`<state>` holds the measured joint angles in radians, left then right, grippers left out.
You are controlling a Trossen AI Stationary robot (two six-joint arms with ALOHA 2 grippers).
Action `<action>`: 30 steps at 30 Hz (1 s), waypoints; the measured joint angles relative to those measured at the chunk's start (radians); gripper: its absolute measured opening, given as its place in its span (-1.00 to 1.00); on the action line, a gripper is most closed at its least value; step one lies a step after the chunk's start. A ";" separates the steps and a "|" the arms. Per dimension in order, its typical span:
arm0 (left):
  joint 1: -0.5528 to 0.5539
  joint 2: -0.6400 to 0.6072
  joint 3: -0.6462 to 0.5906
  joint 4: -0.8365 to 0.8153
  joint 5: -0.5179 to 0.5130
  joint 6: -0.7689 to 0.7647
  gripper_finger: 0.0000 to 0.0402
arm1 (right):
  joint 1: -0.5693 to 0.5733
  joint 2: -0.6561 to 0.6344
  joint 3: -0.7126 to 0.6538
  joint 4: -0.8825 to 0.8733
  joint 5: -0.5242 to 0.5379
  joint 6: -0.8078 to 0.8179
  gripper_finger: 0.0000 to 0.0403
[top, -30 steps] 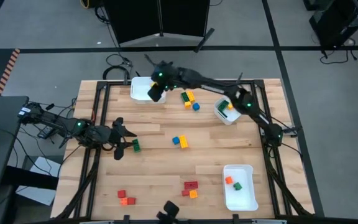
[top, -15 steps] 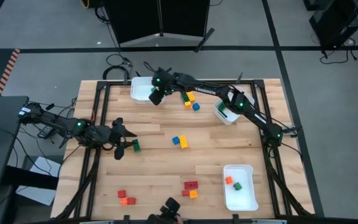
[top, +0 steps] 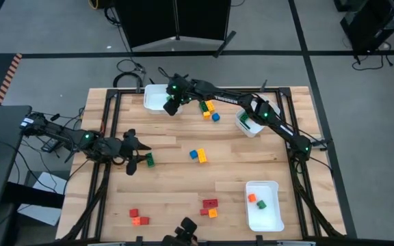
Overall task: Sort blocks by size
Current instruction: Put the red square block into the top left white bin
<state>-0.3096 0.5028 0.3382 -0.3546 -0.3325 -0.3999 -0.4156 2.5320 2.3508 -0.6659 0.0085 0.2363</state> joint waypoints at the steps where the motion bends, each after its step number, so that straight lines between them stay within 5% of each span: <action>1: 0.000 0.000 0.000 0.000 0.000 0.001 -0.05 | 0.000 0.000 0.000 -0.001 -0.009 0.000 -0.08; 6: 0.000 0.000 0.000 0.002 0.000 0.003 -0.05 | 0.000 -0.021 0.003 -0.066 -0.010 0.019 -0.21; 15: 0.000 0.000 0.000 0.005 0.000 0.003 -0.05 | 0.009 -0.151 0.003 -0.219 -0.012 -0.022 -0.94; 23: 0.000 0.000 0.000 0.013 0.011 0.039 -0.05 | 0.078 -0.308 -0.037 -0.466 0.079 -0.049 -0.92; 30: 0.000 0.000 0.000 0.024 0.012 0.131 -0.05 | 0.193 -0.524 -0.399 -0.373 0.095 0.066 -0.93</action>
<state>-0.3096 0.5030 0.3382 -0.3302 -0.3202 -0.2688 -0.2227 2.0078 1.9519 -1.0393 0.1040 0.3027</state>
